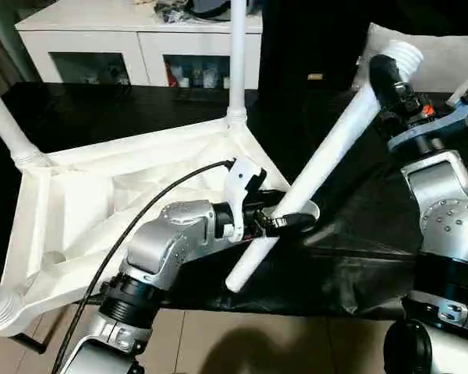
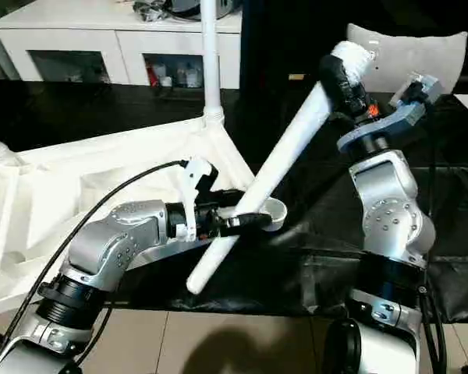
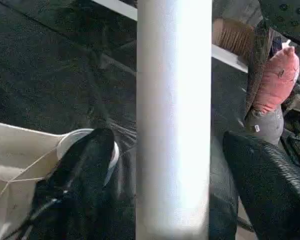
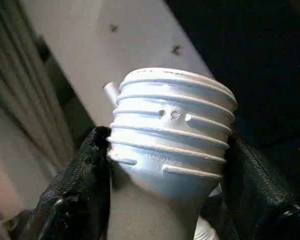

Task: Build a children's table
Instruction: Insert table leg to table base

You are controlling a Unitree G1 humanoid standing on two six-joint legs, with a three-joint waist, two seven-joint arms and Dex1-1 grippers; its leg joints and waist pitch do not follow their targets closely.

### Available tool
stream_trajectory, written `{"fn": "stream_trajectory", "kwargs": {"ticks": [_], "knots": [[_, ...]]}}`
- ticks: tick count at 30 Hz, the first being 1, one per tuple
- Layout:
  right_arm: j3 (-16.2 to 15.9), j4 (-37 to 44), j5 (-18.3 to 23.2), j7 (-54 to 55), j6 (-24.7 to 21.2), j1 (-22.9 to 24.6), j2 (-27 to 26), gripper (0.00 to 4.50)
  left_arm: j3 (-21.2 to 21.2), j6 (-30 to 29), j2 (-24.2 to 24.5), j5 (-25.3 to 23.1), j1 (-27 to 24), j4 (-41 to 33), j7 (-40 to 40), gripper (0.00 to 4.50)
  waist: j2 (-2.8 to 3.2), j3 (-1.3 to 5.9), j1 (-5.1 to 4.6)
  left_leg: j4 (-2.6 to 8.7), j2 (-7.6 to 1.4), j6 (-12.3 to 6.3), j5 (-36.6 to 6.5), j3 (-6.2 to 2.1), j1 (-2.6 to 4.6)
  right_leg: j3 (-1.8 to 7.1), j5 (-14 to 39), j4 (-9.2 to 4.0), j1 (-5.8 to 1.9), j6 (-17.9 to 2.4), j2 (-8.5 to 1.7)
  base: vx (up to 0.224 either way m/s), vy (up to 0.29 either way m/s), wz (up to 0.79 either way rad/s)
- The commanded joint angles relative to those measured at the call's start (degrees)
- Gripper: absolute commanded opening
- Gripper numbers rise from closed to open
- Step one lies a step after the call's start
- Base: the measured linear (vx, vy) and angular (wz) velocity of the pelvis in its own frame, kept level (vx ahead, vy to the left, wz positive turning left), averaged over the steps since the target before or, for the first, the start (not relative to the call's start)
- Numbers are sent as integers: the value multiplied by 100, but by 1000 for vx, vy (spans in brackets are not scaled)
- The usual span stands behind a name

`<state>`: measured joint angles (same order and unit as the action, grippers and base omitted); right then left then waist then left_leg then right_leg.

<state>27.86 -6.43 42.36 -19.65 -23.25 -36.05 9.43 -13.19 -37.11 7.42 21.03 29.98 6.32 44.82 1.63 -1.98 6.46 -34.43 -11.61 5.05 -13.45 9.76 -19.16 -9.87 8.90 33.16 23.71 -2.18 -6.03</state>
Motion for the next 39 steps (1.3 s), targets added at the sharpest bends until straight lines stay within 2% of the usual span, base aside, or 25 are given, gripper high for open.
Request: {"fn": "stream_trajectory", "kwargs": {"ticks": [1, 8, 16, 19, 21, 23, 26, 37, 38, 39], "knots": [[150, -120, -4, 166, 159, -162, -21, 274, 40, -12, 67, -62, -40, -143, -4, 337, -67, 404, -3, 351, -110, -392, 199, -12, -92, 385, 1208, -300, -448, -466, -294, 0, 0, 0], [393, -490, 22, 481, 608, -352, -12, 274, -114, -12, 201, -143, -127, -179, 24, 288, -67, 395, -24, 350, -102, -414, 151, 3, -83, 388, 1316, -308, -434, -476, -287, 0, 0, 0], [455, -611, 84, 548, 717, -381, -31, 274, -191, 281, 297, -245, -163, -222, 113, 221, -63, 402, -24, 343, -109, -463, 206, -2, -86, 391, 1170, -284, -438, -523, -286, 0, 0, 0], [429, -626, 99, 584, 759, -365, -46, 274, -155, 406, 291, -275, -126, -161, 103, 212, -60, 398, -22, 343, -105, -460, 187, 3, -86, 391, 1203, -294, -435, -530, -283, 0, 0, 0], [448, -641, 130, 610, 762, -370, -55, 274, -221, 405, 354, -348, -115, -134, 100, 180, -48, 397, -23, 350, -113, -434, 163, -2, -81, 390, 1248, -298, -431, -514, -285, 0, 0, 0], [452, -654, 139, 617, 768, -370, -54, 274, -257, 436, 386, -393, -115, -108, 89, 180, -52, 401, -26, 347, -107, -427, 158, 1, -80, 392, 1227, -293, -431, -513, -281, 0, 0, 0], [448, -665, 134, 638, 780, -364, -53, 274, -311, 487, 425, -462, -114, -75, 82, 156, -50, 405, -24, 344, -109, -423, 179, 0, -85, 397, 1161, -279, -434, -545, -283, 0, 0, 0], [394, -717, 122, 692, 837, -378, -72, 274, -537, 610, 556, -717, -105, -50, 119, 151, -49, 403, -26, 347, -112, -420, 160, 1, -77, 401, 1163, -274, -430, -566, -287, 0, 0, 0], [397, -731, 142, 704, 818, -385, -73, 274, -525, 647, 552, -731, -99, -37, 109, 151, -75, 401, -32, 346, -109, -424, 165, 5, -82, 403, 1162, -279, -432, -561, -280, 0, 0, 0], [397, -743, 156, 712, 807, -388, -72, 274, -511, 688, 552, -744, -93, -29, 104, 151, -60, 403, -22, 347, -111, -419, 174, 2, -80, 404, 1166, -270, -432, -569, -286, 0, 0, 0]]}}
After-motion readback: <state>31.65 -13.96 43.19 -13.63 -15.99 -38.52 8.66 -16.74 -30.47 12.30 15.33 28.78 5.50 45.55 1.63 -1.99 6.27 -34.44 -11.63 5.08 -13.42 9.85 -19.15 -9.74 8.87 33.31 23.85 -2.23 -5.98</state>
